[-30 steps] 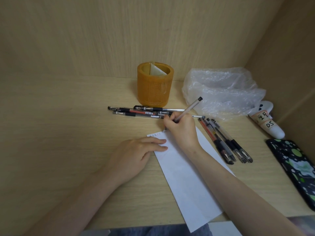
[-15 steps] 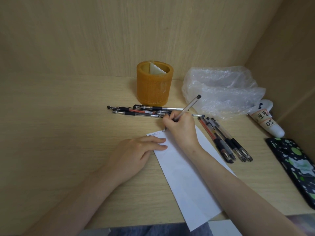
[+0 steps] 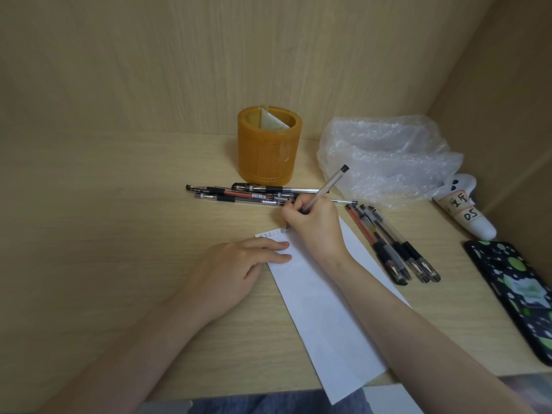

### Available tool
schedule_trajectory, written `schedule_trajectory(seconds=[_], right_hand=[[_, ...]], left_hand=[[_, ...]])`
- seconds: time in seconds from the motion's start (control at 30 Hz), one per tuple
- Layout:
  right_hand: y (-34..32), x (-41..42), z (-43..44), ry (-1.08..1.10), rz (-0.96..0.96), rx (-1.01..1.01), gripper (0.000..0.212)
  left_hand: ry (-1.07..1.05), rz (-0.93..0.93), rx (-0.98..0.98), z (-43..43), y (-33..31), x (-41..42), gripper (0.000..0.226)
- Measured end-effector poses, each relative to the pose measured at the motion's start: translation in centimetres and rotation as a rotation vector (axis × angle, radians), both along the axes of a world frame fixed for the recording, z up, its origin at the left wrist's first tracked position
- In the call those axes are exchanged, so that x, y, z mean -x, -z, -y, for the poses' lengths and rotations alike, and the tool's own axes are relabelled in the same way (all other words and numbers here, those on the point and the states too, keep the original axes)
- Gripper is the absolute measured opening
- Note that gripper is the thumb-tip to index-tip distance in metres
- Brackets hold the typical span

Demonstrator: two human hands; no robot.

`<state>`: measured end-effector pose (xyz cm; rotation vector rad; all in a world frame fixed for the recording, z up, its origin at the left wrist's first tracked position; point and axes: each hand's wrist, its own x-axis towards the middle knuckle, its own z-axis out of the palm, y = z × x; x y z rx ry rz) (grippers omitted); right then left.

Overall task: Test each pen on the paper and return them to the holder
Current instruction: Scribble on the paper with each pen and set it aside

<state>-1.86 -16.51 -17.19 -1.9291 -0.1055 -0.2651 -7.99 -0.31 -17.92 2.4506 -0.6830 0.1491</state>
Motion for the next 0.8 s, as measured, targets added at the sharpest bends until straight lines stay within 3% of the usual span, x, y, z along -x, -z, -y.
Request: schedule_trajectory(seconds=[0.23, 0.33, 0.43, 0.5, 0.57, 0.67, 0.8], right_hand=[[0.0, -0.1, 0.0, 0.021, 0.001, -0.025, 0.038], [-0.8, -0.4, 0.8, 0.041, -0.074, -0.296, 0.032], [-1.5, -0.7, 1.7, 0.034, -0.232, -0.593, 0.041], [-1.6, -0.8, 2.0, 0.009, -0.321, -0.669, 0.05], [-1.7, -1.1, 2.2, -0.009, -0.337, -0.705, 0.043], [-2.1, -1.1, 2.3, -0.014, -0.297, -0.745, 0.02], [-3.0, -0.5, 2.5, -0.056, -0.215, -0.725, 0.021]], left_hand=[[0.013, 0.006, 0.008, 0.1, -0.1, 0.1, 0.049], [0.023, 0.002, 0.03, 0.0, 0.0, 0.0, 0.051], [0.025, 0.012, 0.032, 0.0, 0.0, -0.1, 0.049], [0.019, -0.019, 0.052, -0.1, 0.1, 0.0, 0.051], [0.02, -0.041, 0.095, -0.1, 0.1, 0.0, 0.054], [0.011, -0.072, 0.239, 0.1, -0.8, 0.1, 0.057], [-0.038, -0.187, 0.604, 0.6, -1.9, 0.0, 0.064]])
